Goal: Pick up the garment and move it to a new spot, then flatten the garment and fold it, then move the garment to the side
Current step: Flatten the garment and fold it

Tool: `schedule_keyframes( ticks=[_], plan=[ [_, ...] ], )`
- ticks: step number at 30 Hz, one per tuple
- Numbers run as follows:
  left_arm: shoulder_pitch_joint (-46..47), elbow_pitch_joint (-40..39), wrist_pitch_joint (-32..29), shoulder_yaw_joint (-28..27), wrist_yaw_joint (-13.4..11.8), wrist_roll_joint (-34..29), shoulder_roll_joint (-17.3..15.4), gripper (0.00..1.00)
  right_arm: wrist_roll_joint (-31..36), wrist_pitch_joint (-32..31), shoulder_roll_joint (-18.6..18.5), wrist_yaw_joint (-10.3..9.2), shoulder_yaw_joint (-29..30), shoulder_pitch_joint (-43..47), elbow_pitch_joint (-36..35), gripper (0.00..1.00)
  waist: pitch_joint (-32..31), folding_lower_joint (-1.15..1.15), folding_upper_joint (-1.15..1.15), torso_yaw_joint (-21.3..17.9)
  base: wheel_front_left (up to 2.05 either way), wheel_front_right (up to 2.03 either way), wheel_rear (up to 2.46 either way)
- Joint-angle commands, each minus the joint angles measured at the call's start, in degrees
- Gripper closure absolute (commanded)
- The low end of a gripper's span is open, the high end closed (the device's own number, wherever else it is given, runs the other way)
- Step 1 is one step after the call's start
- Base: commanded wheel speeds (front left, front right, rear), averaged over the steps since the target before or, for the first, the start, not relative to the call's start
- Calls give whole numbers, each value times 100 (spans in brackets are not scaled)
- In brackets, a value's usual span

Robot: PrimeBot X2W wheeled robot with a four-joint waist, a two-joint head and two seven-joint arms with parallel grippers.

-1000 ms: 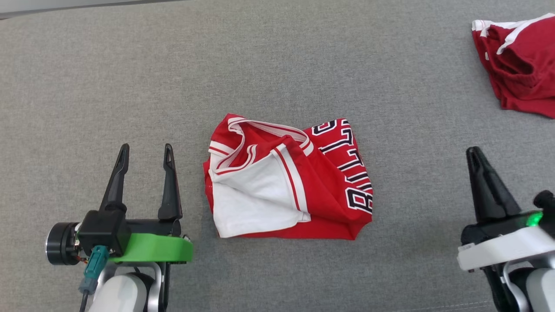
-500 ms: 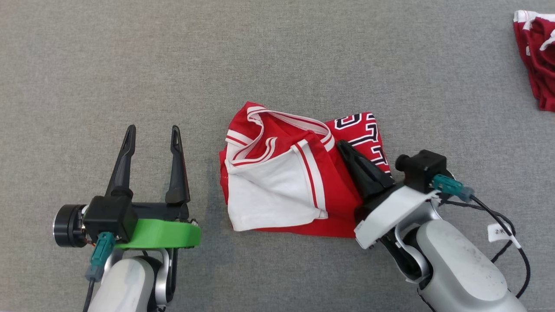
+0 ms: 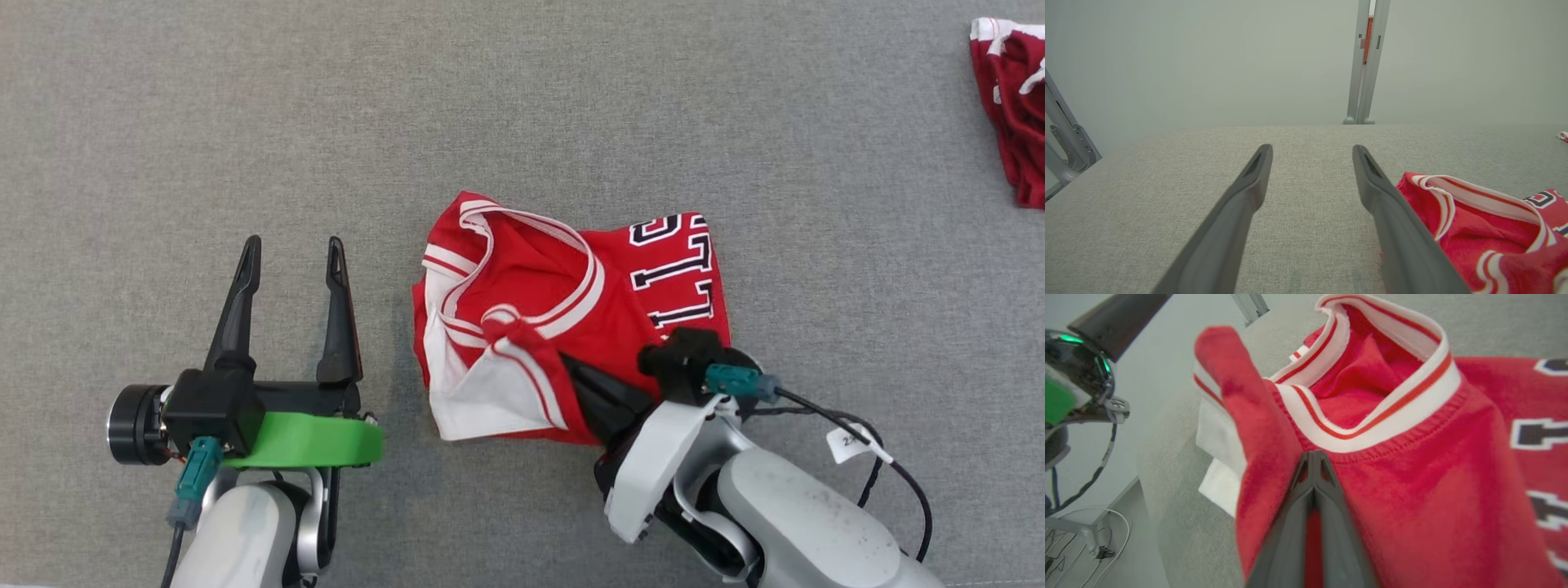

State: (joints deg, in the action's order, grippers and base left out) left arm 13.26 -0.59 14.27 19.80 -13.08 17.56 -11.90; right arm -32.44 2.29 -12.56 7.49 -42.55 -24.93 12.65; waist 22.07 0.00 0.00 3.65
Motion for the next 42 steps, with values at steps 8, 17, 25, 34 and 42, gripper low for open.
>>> schedule_keyframes(
  ticks=[8,17,25,34,42],
  plan=[
    [112,26,53,3,38,36,50,0,-521,-608,-239,0,-743,176,-298,100,41,0,0,32,0,0,0],
    [28,81,85,-59,5,46,78,0,-311,-325,-579,0,-377,252,-1338,100,10,0,0,3,0,0,0],
    [-133,84,95,-137,-55,4,-37,0,343,192,-591,0,1557,1064,-2333,0,-251,0,0,-182,0,0,0],
    [-417,81,-10,-245,-97,87,-260,0,938,595,-232,0,3589,1979,-2379,0,-741,0,0,-416,0,0,0],
    [-908,-6,-209,-230,-132,190,-402,0,1195,481,-50,0,4218,2639,-2413,0,-1307,0,0,-521,0,0,0]
  ],
)
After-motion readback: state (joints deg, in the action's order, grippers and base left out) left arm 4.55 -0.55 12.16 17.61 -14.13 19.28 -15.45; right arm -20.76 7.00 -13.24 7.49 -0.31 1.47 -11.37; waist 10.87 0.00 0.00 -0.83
